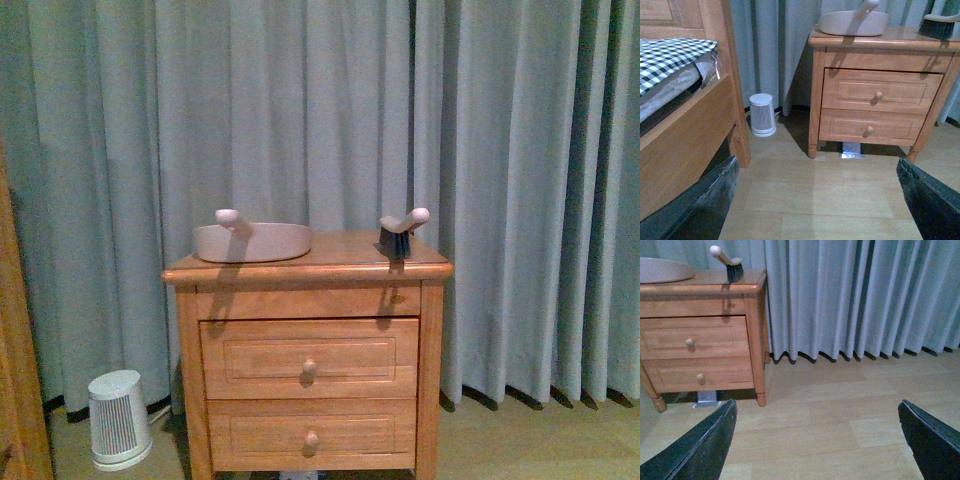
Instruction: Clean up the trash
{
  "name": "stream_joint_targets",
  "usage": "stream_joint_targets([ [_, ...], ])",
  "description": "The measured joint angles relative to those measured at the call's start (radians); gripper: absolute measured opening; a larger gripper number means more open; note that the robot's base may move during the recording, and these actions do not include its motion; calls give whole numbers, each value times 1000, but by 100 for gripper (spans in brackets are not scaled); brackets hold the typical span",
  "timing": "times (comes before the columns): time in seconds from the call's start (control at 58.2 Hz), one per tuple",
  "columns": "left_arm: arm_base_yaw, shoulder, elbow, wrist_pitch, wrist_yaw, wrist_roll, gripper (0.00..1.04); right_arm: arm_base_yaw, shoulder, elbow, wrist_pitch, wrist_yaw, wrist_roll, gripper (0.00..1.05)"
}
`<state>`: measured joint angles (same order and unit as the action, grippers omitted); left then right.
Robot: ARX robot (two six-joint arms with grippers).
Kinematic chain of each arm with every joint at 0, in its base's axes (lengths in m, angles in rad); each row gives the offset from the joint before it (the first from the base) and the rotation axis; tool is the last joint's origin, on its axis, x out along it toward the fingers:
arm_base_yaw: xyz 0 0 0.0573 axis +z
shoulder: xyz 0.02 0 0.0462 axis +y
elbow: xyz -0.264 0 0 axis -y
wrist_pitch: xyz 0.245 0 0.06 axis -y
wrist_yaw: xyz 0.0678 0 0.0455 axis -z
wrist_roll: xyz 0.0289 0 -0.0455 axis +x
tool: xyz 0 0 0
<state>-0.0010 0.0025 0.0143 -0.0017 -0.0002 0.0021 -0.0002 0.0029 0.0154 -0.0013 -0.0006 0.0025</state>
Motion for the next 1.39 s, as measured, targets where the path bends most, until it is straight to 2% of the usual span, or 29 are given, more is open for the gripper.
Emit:
stream_joint_targets([
  [1.392, 0, 0, 0, 0, 0, 0, 97, 0, 0, 0, 0, 0, 0, 97],
])
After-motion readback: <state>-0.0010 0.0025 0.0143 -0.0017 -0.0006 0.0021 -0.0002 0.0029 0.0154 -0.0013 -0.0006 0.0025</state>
